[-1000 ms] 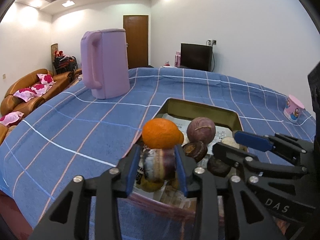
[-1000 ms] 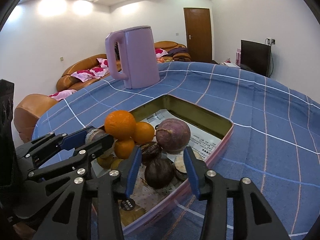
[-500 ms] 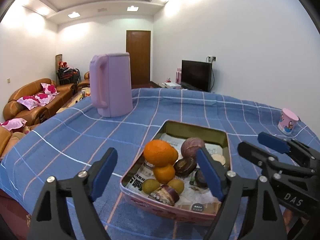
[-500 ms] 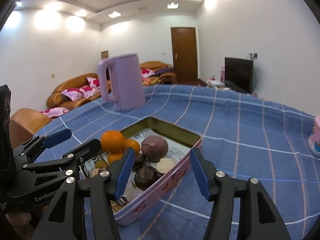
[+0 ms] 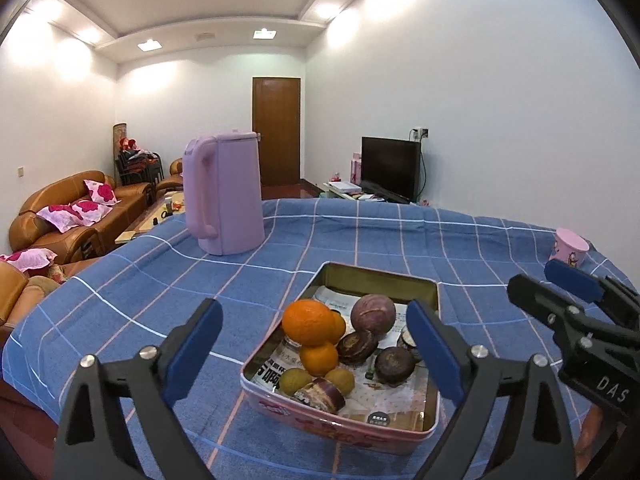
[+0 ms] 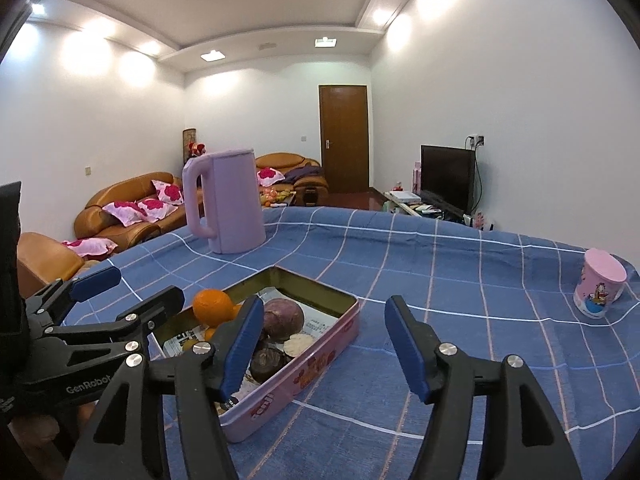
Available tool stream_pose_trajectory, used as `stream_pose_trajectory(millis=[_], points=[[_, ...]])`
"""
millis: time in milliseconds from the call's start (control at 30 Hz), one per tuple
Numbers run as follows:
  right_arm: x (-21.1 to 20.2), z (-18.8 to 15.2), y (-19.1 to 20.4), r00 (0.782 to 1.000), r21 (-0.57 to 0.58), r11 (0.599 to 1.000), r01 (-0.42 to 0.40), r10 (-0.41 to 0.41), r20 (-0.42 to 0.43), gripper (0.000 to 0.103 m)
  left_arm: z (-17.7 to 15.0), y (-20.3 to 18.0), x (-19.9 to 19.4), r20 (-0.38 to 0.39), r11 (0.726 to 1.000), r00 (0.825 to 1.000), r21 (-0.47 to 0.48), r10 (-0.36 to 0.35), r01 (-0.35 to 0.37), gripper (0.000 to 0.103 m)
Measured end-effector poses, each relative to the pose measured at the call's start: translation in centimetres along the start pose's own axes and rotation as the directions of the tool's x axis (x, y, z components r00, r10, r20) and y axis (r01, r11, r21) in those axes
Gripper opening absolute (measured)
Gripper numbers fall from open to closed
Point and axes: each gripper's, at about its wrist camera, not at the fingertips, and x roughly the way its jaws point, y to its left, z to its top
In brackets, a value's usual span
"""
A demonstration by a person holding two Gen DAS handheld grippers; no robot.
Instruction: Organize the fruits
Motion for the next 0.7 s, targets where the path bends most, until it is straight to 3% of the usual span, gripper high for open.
stream_pose_trajectory(millis=[700], points=[[-1.3, 0.3, 0.1, 1.000, 0.008, 1.000, 0.001, -0.001, 0.022, 0.067, 0.0, -0.5, -0.3, 0.009, 1.000, 1.000, 0.015, -0.001, 0.001, 0.100]])
